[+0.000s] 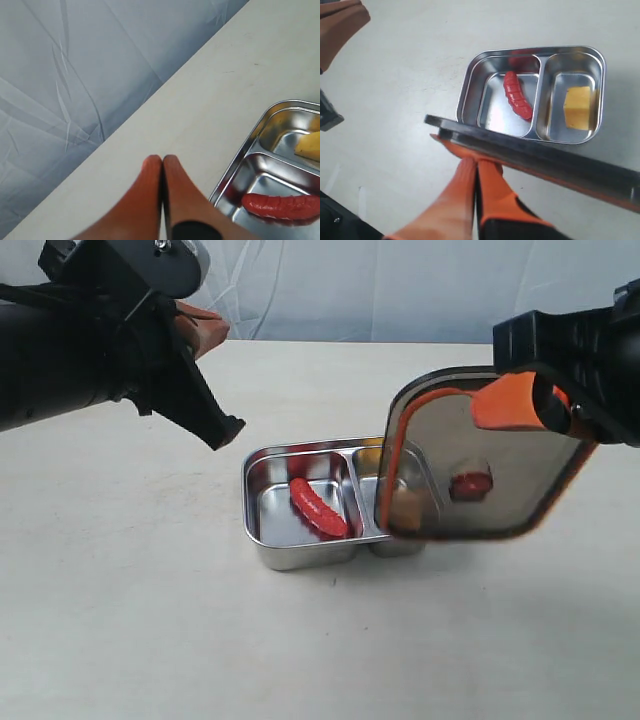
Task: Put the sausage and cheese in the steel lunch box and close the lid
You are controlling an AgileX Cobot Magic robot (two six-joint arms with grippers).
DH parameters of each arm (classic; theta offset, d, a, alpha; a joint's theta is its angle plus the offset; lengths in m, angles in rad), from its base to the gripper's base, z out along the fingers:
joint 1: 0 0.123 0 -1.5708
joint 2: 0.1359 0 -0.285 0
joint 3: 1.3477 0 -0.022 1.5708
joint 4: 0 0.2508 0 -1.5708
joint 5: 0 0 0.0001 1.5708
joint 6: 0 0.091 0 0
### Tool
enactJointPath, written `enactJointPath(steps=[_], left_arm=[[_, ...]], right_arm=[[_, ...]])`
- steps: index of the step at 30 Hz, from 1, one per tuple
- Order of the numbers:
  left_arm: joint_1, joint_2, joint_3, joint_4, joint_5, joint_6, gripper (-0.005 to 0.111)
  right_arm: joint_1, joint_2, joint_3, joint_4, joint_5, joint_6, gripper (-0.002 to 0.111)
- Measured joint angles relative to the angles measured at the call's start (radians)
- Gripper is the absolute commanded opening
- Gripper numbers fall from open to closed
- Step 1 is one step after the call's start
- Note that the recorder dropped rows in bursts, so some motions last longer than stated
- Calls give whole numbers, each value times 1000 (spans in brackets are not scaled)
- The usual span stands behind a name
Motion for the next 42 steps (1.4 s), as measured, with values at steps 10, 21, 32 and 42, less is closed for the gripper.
enactJointPath(steps=[10,21,32,42], left_arm=[[0,0,54,-2,0,-43,0],[0,0,158,-2,-3,-220,0],[0,-2,285,-8,0,-434,0],[0,-2,338,-8,105,-555,0]], right_arm=[[0,0,0,-44,36,-17,-1],[0,0,0,-51,10,-72,-1],[0,0,0,32,-111,-222,-1],[0,85,0,161,-144,-431,-1]])
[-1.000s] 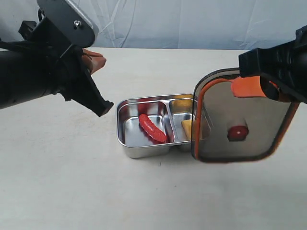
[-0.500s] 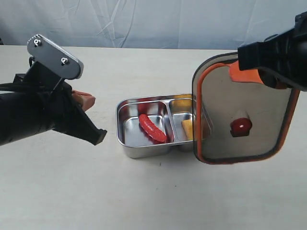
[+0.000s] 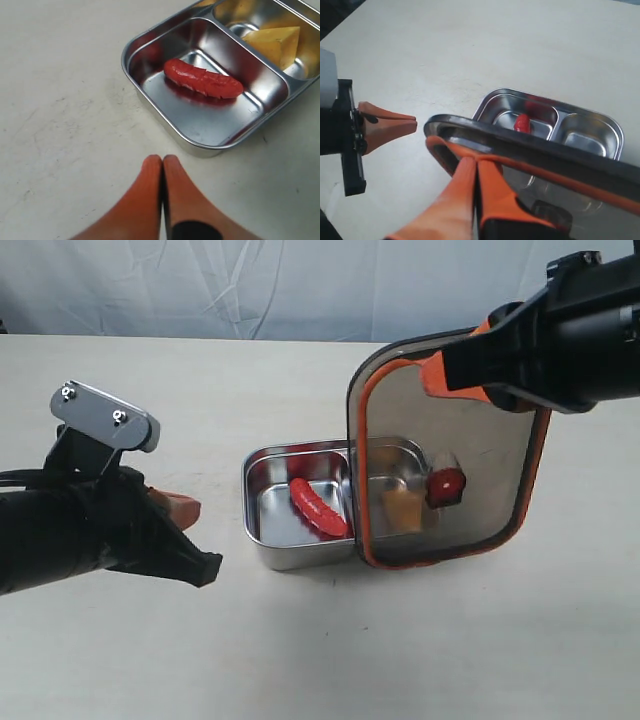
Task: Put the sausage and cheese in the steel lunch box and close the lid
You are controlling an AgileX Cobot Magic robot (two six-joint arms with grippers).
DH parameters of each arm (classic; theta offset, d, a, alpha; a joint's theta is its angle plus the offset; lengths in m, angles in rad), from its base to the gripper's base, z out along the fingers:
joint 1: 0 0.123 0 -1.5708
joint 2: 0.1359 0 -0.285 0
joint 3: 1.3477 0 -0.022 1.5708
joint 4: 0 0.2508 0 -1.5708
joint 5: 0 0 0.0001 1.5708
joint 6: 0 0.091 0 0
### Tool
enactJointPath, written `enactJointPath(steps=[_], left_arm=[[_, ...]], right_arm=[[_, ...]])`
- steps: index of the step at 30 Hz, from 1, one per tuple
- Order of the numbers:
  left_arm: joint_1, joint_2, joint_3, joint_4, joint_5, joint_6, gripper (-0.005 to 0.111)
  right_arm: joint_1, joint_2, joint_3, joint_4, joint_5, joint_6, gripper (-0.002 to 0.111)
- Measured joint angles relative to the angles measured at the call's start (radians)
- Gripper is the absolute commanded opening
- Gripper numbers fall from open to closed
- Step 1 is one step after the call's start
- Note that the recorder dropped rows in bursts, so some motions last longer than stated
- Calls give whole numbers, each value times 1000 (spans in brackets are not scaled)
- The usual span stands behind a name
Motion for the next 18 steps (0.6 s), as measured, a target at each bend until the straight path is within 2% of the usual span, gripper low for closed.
enactJointPath(steps=[9,12,16,18], left_arm=[[0,0,6,2,51,-35,1],[0,0,6,90,52,-36,14],[0,0,-5,188,52,-38,45],[0,2,-28,213,52,-38,52]], right_arm=[[0,74,-48,52,-9,-128,-1],[0,79,-70,80,-9,-148,-1],[0,78,-84,116,-4,-188,-1],[0,78,-83,122,8,-194,-1]])
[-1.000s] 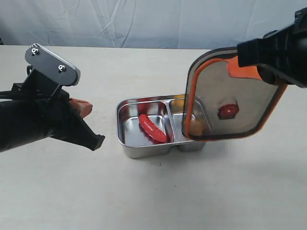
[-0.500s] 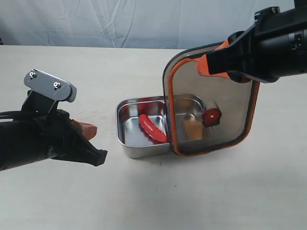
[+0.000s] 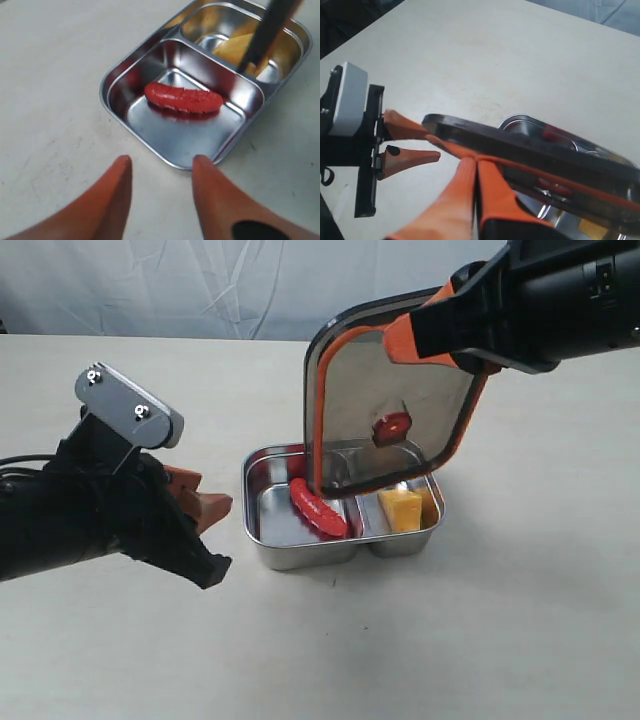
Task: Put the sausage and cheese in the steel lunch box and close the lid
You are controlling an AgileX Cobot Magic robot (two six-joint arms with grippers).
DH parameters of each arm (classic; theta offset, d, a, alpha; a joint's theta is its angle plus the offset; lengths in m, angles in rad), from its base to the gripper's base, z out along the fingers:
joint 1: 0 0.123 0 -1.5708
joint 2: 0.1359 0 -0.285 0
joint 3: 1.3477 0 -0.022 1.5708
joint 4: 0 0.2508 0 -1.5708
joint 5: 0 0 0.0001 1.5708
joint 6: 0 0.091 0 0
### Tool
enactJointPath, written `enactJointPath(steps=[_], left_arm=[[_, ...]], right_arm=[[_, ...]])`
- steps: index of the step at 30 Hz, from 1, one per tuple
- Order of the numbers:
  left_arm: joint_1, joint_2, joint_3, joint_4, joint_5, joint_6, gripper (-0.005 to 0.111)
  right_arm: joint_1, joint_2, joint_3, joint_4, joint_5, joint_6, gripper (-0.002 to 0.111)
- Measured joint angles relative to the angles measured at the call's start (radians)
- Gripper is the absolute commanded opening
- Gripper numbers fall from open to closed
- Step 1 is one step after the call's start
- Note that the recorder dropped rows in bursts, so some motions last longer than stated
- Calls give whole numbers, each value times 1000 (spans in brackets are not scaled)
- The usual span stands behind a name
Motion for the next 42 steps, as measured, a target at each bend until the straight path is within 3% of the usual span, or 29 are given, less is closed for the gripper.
enactJointPath(steps=[14,42], left_arm=[[0,0,-131,198,140,0,55],[0,1,-197,181,316,15,55]], right_arm=[[0,0,0,35,67,-30,-1],[0,0,0,82,77,-60,-1]])
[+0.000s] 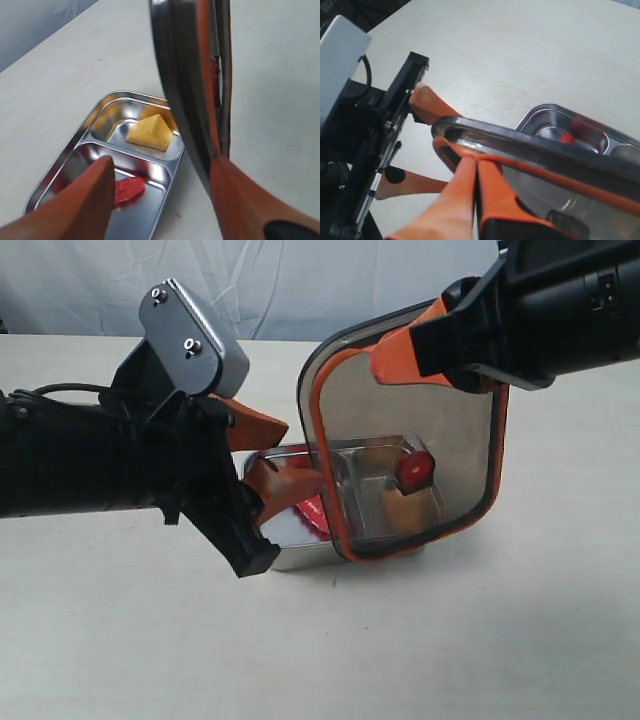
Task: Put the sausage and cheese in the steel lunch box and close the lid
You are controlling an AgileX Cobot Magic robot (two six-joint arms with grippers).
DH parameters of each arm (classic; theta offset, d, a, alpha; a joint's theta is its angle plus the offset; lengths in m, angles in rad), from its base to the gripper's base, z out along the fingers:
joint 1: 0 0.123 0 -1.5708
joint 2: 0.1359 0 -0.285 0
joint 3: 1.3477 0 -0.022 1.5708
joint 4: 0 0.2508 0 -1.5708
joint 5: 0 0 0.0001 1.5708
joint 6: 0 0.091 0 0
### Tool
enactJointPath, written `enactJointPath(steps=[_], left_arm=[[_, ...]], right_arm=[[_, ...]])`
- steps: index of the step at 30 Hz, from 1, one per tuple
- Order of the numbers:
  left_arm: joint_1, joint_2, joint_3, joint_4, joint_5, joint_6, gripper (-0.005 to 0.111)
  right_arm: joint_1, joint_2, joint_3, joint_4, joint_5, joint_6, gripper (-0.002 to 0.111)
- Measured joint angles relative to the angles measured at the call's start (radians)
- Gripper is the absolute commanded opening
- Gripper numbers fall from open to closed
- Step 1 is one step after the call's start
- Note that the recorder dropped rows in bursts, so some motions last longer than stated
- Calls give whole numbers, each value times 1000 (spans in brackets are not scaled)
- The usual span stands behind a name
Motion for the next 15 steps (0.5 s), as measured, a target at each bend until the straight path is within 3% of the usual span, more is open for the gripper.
enactJointPath(steps=[15], left_arm=[[0,0,-33,7,-27,32,55]], right_arm=[[0,0,0,65,2,-23,-1]])
